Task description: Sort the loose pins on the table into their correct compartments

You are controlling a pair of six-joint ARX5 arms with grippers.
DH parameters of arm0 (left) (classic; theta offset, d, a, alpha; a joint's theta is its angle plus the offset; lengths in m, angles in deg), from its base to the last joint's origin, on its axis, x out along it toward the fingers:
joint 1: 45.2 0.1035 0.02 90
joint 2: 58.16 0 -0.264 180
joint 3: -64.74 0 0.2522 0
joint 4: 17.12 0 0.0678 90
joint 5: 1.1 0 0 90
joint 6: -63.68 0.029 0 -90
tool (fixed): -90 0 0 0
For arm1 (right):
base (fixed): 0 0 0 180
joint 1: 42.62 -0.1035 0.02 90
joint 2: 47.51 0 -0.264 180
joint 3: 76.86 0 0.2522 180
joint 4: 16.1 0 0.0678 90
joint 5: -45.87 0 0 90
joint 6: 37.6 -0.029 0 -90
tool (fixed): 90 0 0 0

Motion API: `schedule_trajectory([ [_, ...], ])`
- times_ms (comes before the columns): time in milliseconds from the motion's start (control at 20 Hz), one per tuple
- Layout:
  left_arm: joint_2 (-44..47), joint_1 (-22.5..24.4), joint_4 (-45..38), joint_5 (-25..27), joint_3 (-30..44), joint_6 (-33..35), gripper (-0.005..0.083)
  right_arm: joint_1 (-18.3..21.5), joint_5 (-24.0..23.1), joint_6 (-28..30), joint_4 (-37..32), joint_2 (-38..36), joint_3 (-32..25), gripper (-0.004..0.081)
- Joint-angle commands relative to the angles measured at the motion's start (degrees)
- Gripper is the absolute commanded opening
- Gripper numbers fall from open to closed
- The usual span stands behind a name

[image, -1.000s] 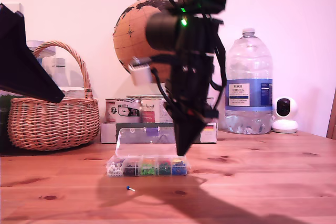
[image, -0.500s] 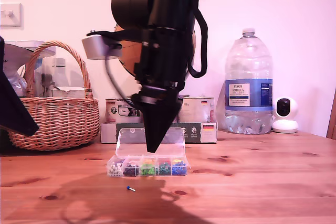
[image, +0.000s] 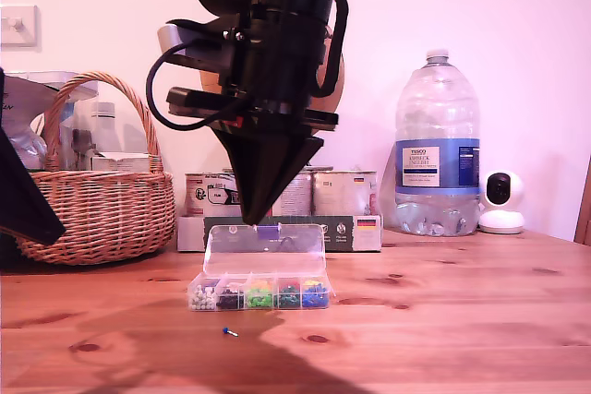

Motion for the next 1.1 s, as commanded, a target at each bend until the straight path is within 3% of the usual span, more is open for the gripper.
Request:
schedule_trajectory([
  [0, 0.2, 0.0, -0.3, -0.1, 0.4, -0.7, -0.0022, -0.2, 1.3, -1.4, 1.0, -0.4, -0.2, -0.0002],
  [300, 0.2, 0.0, -0.4, -0.7, 0.4, -1.2, -0.0022, -0.3, 2.8, -6.3, 0.8, 0.4, -0.2, 0.0145],
  [1050, 0.2, 0.0, -1.6, -1.6, 0.4, -1.2, -0.0022, -1.9, 2.8, -6.3, -2.7, 6.5, -0.2, 0.0141],
])
